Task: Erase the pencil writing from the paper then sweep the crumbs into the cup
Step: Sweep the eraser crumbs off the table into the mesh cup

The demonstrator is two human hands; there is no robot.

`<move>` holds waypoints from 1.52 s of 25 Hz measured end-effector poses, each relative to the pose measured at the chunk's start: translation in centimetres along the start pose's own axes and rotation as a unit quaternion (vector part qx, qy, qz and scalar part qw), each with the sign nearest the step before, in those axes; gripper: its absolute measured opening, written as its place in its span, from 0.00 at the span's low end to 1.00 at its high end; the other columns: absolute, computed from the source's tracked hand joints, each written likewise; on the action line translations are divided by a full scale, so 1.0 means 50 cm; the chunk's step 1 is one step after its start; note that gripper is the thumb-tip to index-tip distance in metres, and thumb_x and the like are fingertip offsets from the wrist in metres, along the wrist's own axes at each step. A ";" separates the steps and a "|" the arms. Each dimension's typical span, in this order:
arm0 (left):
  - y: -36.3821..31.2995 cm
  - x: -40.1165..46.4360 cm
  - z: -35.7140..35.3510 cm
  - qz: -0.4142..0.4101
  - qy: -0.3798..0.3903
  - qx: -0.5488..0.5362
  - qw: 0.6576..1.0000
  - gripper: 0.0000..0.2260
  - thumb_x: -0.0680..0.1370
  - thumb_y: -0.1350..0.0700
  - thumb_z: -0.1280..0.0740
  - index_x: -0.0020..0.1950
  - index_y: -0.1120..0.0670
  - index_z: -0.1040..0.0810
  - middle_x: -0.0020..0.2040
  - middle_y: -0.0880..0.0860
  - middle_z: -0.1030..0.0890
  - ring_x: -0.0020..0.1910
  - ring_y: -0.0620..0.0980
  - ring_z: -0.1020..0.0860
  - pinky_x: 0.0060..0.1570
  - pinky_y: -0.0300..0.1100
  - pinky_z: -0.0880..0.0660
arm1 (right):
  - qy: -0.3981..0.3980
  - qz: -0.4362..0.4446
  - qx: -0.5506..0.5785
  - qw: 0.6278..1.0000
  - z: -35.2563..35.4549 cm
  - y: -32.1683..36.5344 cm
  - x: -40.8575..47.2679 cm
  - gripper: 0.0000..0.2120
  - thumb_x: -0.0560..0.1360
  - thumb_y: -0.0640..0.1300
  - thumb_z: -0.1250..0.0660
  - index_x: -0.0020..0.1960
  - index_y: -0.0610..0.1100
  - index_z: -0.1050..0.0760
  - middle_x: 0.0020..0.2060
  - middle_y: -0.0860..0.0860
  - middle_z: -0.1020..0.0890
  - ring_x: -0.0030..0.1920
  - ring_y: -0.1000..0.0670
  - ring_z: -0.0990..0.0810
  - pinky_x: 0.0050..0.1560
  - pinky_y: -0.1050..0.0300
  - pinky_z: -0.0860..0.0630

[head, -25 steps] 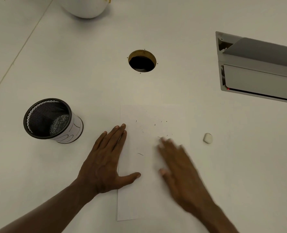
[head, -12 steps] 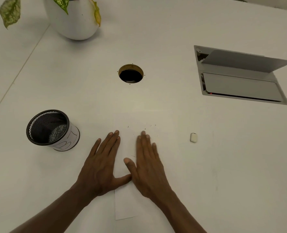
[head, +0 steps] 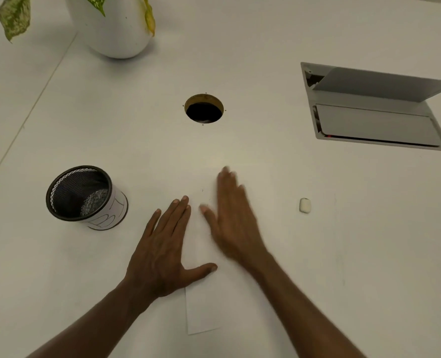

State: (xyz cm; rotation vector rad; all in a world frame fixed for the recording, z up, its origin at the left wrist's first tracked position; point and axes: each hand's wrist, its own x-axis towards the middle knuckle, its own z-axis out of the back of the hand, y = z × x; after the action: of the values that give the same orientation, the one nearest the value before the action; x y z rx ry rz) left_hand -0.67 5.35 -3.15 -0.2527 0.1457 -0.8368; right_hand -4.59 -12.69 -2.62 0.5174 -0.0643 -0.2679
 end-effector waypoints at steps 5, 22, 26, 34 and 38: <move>0.001 -0.001 -0.001 -0.006 -0.020 -0.021 1.000 0.53 0.72 0.22 0.43 0.82 0.60 0.43 0.83 0.55 0.44 0.82 0.51 0.46 0.79 0.56 0.45 | 0.063 0.034 -0.042 0.997 -0.012 0.030 0.026 0.35 0.81 0.62 0.57 0.78 0.40 0.58 0.78 0.46 0.57 0.78 0.50 0.61 0.77 0.47 0.55; 0.002 0.005 0.013 0.046 0.055 -0.097 0.993 0.65 0.62 0.15 0.43 0.83 0.54 0.64 0.83 0.46 0.60 0.82 0.42 0.59 0.81 0.45 0.59 | -0.063 -0.094 0.175 0.978 0.018 -0.013 -0.099 0.30 0.81 0.55 0.51 0.79 0.50 0.60 0.78 0.58 0.54 0.76 0.63 0.57 0.78 0.55 0.52; -0.006 0.079 0.070 0.065 -0.039 -0.211 0.974 0.42 0.75 0.31 0.33 0.81 0.54 0.38 0.81 0.48 0.37 0.79 0.45 0.39 0.78 0.42 0.44 | -0.083 -0.065 0.165 0.981 0.011 -0.015 -0.112 0.29 0.80 0.48 0.48 0.79 0.47 0.53 0.78 0.57 0.49 0.77 0.60 0.52 0.76 0.59 0.48; -0.064 0.366 0.137 -0.098 0.235 0.036 0.966 0.15 0.85 0.53 0.39 0.68 0.55 0.19 0.70 0.51 0.21 0.69 0.52 0.26 0.69 0.45 0.31 | -0.032 -0.052 -0.096 0.993 -0.023 -0.004 -0.102 0.35 0.80 0.61 0.54 0.78 0.37 0.52 0.78 0.41 0.51 0.78 0.45 0.55 0.78 0.47 0.52; -0.069 0.369 0.116 -0.120 0.213 0.094 0.965 0.20 0.78 0.42 0.28 0.58 0.58 0.17 0.55 0.54 0.16 0.59 0.57 0.22 0.52 0.44 0.28 | -0.004 -0.018 -0.060 0.998 -0.064 0.075 -0.103 0.36 0.80 0.62 0.54 0.78 0.37 0.51 0.78 0.41 0.52 0.78 0.46 0.57 0.77 0.46 0.52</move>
State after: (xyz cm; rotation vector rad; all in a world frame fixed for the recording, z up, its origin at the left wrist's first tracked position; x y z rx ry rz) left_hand 10.40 -9.72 2.87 0.0955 0.4425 -1.1332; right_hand -8.24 -6.63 -3.48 0.3984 -0.0459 -0.3065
